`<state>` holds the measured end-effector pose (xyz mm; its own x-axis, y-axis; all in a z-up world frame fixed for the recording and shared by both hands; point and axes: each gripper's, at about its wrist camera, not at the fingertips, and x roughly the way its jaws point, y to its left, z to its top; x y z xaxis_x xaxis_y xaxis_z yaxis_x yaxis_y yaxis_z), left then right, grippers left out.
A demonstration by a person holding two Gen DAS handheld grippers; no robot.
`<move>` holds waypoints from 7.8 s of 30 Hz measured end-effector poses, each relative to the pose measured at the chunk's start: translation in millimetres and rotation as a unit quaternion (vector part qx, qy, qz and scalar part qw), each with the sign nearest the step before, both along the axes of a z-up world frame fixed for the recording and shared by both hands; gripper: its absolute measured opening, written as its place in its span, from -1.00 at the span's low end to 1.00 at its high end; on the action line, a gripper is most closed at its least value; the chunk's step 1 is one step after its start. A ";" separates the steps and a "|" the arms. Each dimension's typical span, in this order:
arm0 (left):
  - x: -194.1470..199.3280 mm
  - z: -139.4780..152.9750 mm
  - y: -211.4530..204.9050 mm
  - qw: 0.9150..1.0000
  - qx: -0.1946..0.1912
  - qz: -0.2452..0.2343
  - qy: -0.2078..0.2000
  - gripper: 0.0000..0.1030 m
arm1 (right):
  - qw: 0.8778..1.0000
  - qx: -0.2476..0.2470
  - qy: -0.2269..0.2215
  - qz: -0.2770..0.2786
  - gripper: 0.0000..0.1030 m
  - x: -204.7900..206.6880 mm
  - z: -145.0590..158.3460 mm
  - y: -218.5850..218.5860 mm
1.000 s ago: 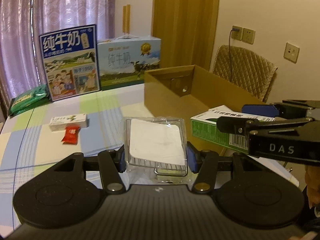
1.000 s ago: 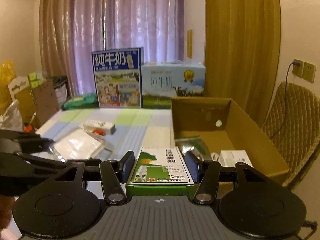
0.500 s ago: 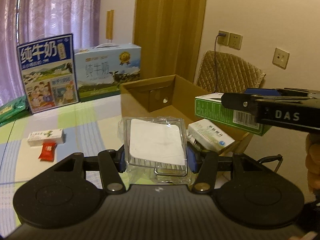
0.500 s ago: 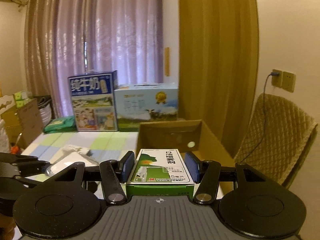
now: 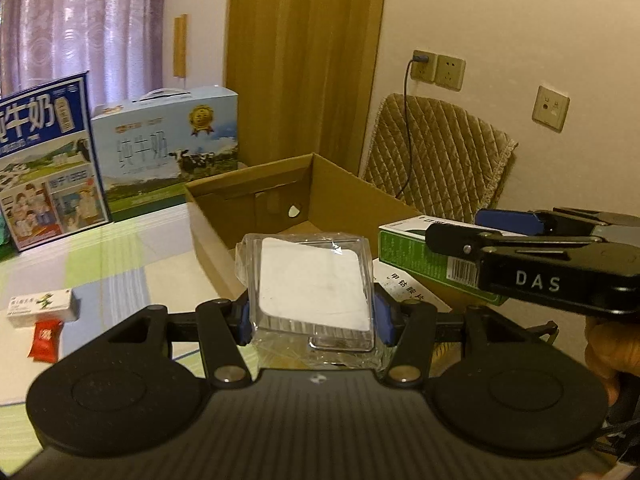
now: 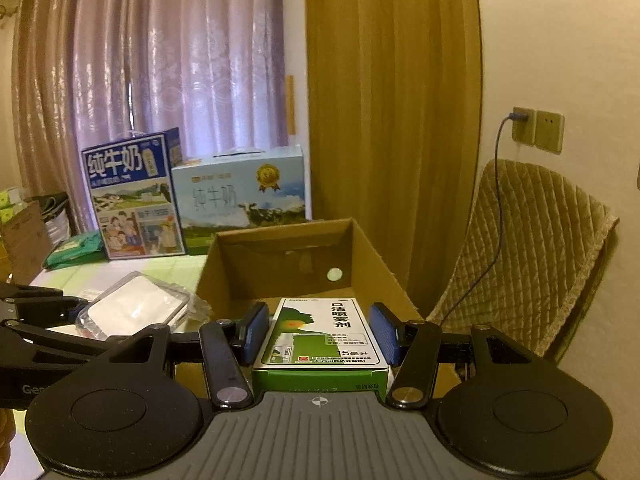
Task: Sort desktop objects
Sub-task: 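Raise both held items over the open cardboard box, then open the left tool dropping the clear packet while the right tool drops the spray box, then withdraw both tools from the cardboard box back over the table, then grasp red candy packet with left tool while right tool grasps white ointment box, then carry the candy with the left tool while the right tool carries the ointment box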
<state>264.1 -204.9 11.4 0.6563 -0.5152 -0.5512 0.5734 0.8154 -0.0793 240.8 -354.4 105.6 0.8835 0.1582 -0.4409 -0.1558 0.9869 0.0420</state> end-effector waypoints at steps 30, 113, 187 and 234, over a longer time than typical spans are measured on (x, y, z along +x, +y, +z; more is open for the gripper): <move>28.1 -12.6 -12.1 1.000 -0.004 -0.017 0.005 0.27 | 0.999 0.023 0.025 -0.017 0.03 34.1 -22.9 -11.4; 18.3 -9.3 279.1 0.977 0.030 0.208 0.043 0.91 | 0.986 0.022 0.044 0.157 0.96 16.6 2.7 209.1; 176.0 -133.5 287.5 0.983 0.093 0.146 0.066 -0.49 | 0.959 -0.081 0.083 0.260 0.36 193.9 -134.6 316.8; 2.1 -103.6 245.7 0.983 0.128 0.065 0.116 -0.52 | 0.963 -0.064 0.207 0.158 -0.32 -34.5 -128.8 242.2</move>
